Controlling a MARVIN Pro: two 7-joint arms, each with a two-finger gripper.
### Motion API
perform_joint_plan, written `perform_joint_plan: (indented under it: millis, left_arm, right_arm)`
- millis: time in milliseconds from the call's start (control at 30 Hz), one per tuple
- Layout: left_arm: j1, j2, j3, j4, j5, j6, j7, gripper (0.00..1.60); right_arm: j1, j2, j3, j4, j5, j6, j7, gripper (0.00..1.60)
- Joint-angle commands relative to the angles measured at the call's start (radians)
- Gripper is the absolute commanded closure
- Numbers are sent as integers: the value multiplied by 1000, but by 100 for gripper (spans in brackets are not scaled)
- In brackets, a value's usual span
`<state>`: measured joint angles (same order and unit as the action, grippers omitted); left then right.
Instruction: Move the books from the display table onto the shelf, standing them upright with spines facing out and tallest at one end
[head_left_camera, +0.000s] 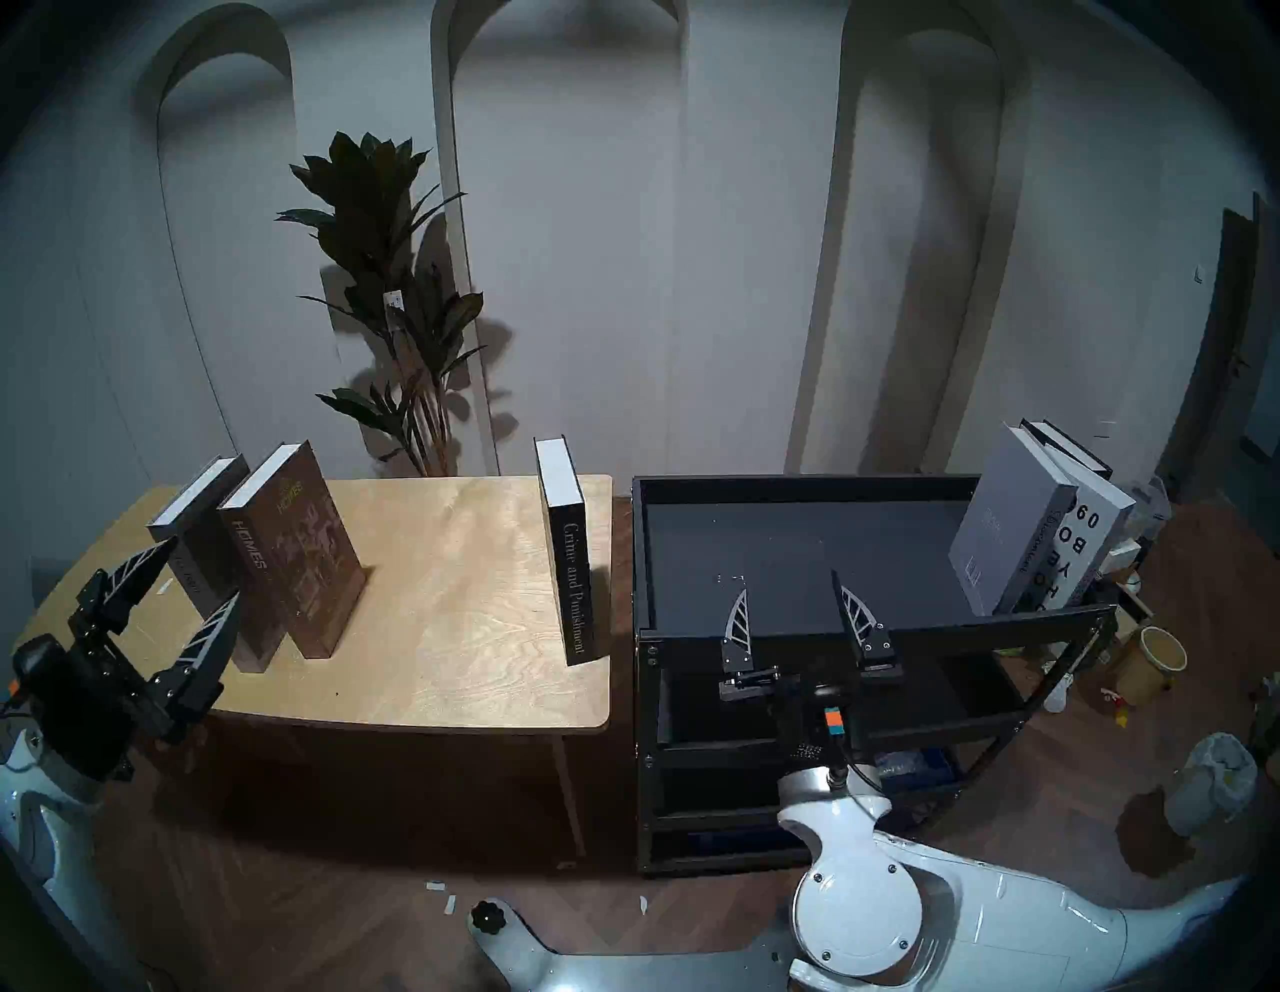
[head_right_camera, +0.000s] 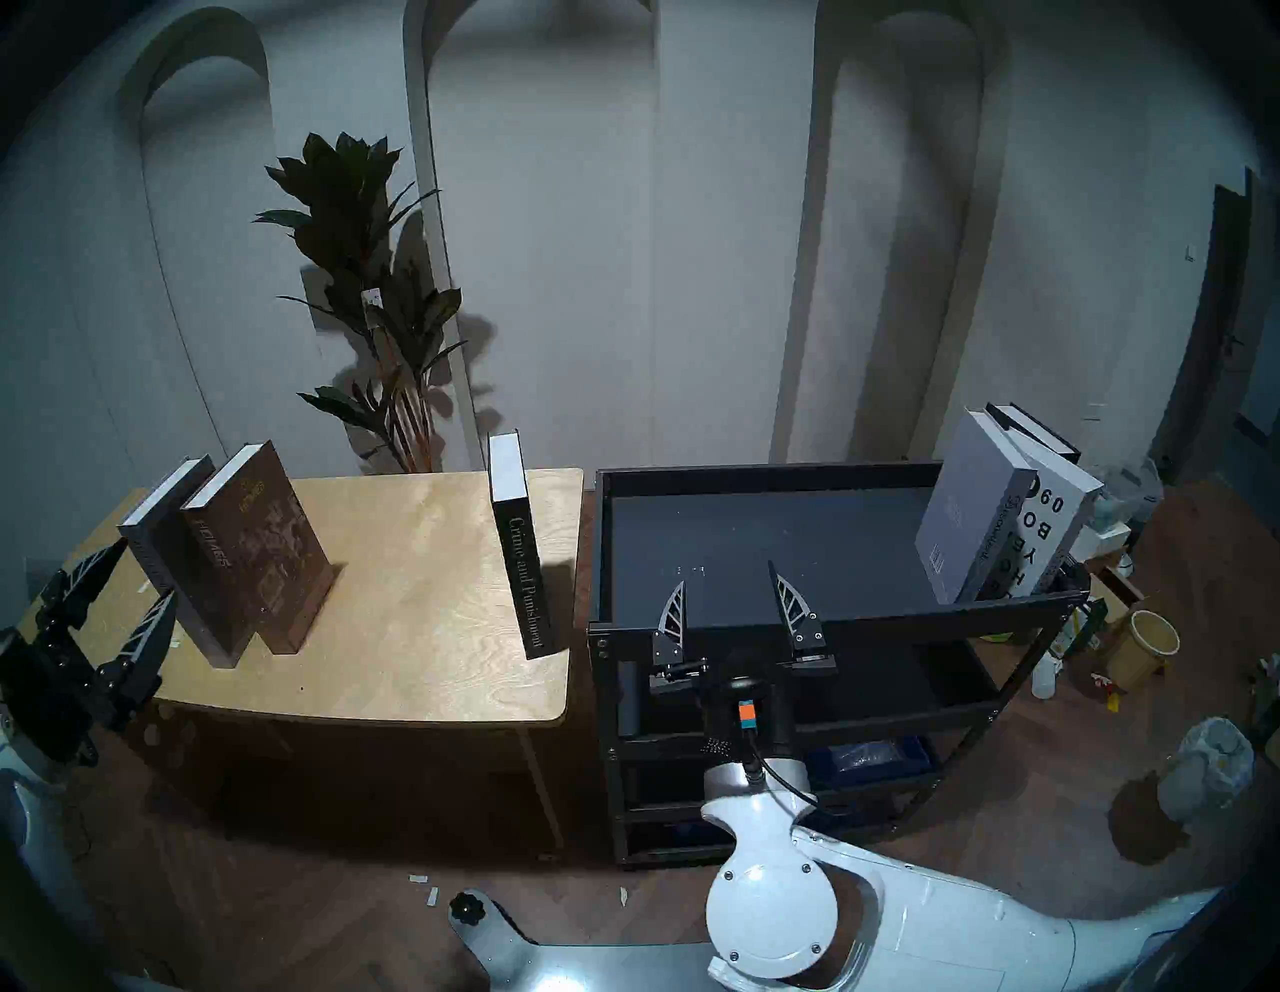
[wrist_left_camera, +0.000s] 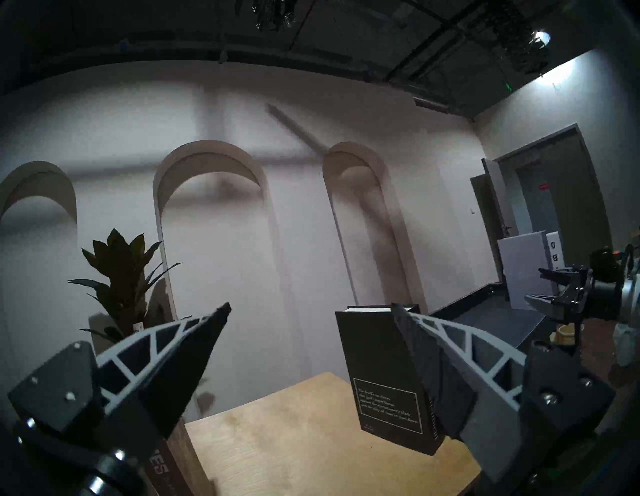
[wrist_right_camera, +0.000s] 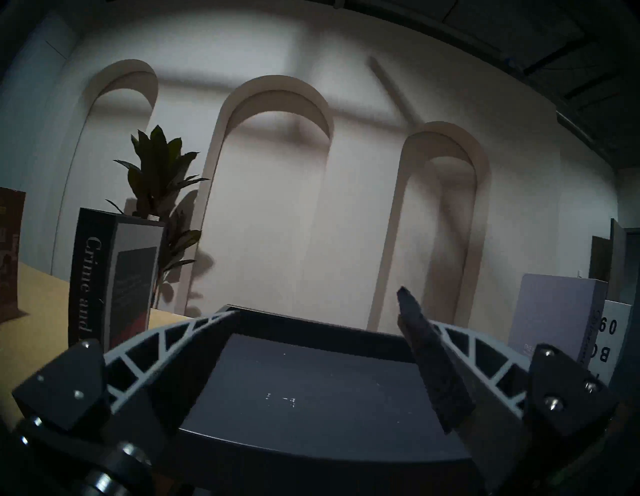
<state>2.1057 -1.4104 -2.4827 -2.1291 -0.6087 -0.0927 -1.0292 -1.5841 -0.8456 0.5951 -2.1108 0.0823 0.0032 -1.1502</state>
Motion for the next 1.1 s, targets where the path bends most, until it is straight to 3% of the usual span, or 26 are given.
perform_joint_plan:
  millis: [0, 67, 100, 133, 167, 200, 233, 467, 500, 533, 633, 1067]
  left_arm:
    - [-99, 21, 51, 4, 140, 3, 104, 0]
    - [-123, 51, 84, 31, 196, 8, 174, 0]
    - [-115, 75, 81, 53, 188, 16, 147, 0]
    - [-162, 68, 101, 67, 221, 30, 207, 0]
    - [-135, 96, 90, 82, 209, 24, 180, 0]
    - [-183, 93, 106, 102, 239, 40, 234, 0]
    - [-160, 117, 94, 117, 218, 45, 217, 0]
    - [-253, 168, 115, 215, 231, 106, 363, 0]
    - [-234, 180, 111, 218, 211, 112, 352, 0]
    - [-265, 174, 124, 228, 222, 122, 392, 0]
    - [-289, 159, 134, 235, 232, 138, 399, 0]
    - [-278, 144, 154, 219, 222, 188, 439, 0]
  right_arm:
    - [32, -66, 10, 18, -23, -14, -31, 0]
    - [41, -68, 14, 29, -19, -17, -32, 0]
    - [45, -69, 15, 35, -18, -17, -30, 0]
    - [47, -71, 16, 38, -18, -18, -30, 0]
    - [49, -71, 16, 42, -17, -19, -29, 0]
    - [51, -73, 16, 47, -16, -20, -30, 0]
    - [53, -72, 17, 51, -16, -21, -29, 0]
    - [62, -68, 25, 75, -12, -32, -32, 0]
    - [64, -68, 25, 77, -13, -33, -33, 0]
    - [64, -69, 25, 78, -14, -35, -34, 0]
    - [66, -71, 21, 82, -19, -38, -36, 0]
    - [36, -43, 3, 68, -46, -38, -74, 0]
